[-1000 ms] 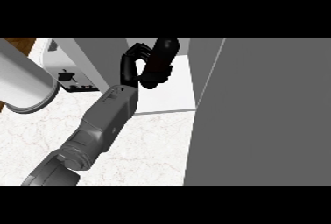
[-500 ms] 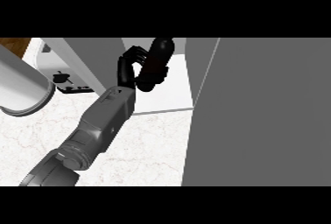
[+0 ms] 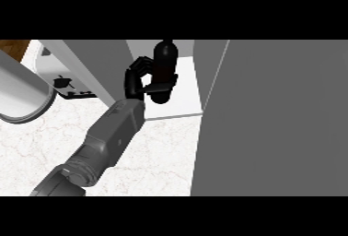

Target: Pick up the wine, place it into the cabinet and close the cabinet

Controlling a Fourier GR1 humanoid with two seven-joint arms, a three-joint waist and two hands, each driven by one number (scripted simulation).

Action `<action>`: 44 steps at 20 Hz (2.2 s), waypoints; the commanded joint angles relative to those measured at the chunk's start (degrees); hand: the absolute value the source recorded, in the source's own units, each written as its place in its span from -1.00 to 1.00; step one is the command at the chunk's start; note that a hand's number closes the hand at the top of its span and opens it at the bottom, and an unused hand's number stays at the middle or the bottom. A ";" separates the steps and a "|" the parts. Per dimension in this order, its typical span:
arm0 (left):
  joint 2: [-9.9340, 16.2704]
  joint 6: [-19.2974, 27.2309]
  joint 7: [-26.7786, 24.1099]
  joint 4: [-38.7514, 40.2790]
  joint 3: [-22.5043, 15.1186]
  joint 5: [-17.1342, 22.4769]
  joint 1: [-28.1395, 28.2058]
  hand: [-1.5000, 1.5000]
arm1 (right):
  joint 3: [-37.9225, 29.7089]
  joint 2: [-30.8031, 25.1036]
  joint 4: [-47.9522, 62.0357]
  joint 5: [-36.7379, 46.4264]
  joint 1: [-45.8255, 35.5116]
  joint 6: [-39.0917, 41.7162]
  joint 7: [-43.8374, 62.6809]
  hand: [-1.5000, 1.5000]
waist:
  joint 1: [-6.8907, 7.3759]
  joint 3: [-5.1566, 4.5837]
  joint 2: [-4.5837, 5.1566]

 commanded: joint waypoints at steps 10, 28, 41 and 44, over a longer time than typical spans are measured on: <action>-0.25 -8.54 -2.03 -0.83 1.05 3.36 7.15 1.00 | -0.38 0.40 -1.71 -3.01 1.01 0.71 0.46 -1.00 | -2.06 -0.04 -0.08; -0.24 -3.73 -4.19 -3.38 -3.17 7.30 12.21 1.00 | 0.69 2.46 -1.04 -5.32 1.23 1.42 -1.51 -1.00 | -5.35 -0.12 0.03; -0.25 1.07 -0.29 -5.01 -4.71 10.42 4.54 1.00 | -0.96 2.45 0.09 -4.42 1.57 1.26 -2.40 -1.00 | -4.61 -0.04 0.20; -0.25 2.18 0.89 -4.06 -5.14 10.12 2.02 1.00 | -1.65 1.47 -0.33 -6.03 3.32 2.68 -1.63 -1.00 | -4.13 0.07 0.27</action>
